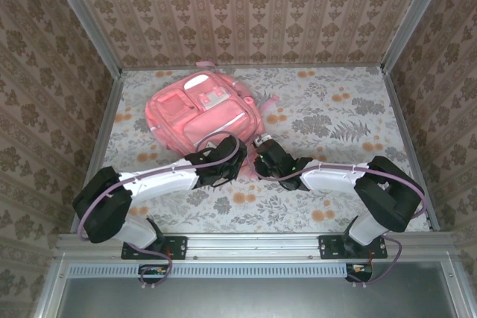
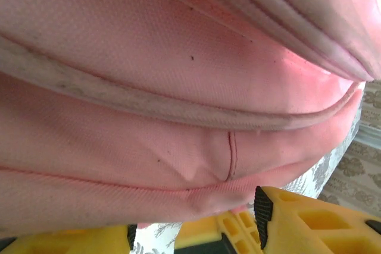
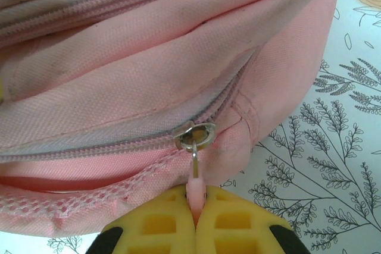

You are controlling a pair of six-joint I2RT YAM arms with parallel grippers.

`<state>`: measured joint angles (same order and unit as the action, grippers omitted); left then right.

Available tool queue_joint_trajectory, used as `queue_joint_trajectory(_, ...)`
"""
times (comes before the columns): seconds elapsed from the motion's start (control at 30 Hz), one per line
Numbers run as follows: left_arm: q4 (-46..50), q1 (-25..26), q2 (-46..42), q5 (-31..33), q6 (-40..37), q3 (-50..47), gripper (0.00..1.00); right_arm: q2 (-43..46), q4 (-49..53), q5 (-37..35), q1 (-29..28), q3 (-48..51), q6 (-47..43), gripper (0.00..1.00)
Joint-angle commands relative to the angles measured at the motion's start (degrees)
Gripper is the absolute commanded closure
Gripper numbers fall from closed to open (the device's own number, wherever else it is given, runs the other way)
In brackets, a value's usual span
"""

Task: Pack the student bag
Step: Zip the student bag at the center of the table.

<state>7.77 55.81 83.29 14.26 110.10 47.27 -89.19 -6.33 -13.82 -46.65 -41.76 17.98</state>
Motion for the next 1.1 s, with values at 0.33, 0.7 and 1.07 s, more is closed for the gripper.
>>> queue_joint_trajectory(0.33, 13.72, -1.23, -4.87, 8.17, 1.78, -0.94, 1.00, 2.69, 0.03, 0.20, -1.39, -0.14, -0.90, 1.00)
queue_joint_trajectory(0.7, 39.48, -5.31, -37.25, 12.57, 1.18, -14.77, 1.00, 1.43, 2.36, -1.91, 2.21, -1.46, -2.56, 1.00)
queue_joint_trajectory(1.07, 34.96, -37.09, -46.89, -8.14, -26.43, -19.48, 1.00, -0.77, 4.04, 2.04, 2.95, -5.60, -3.70, 1.00)
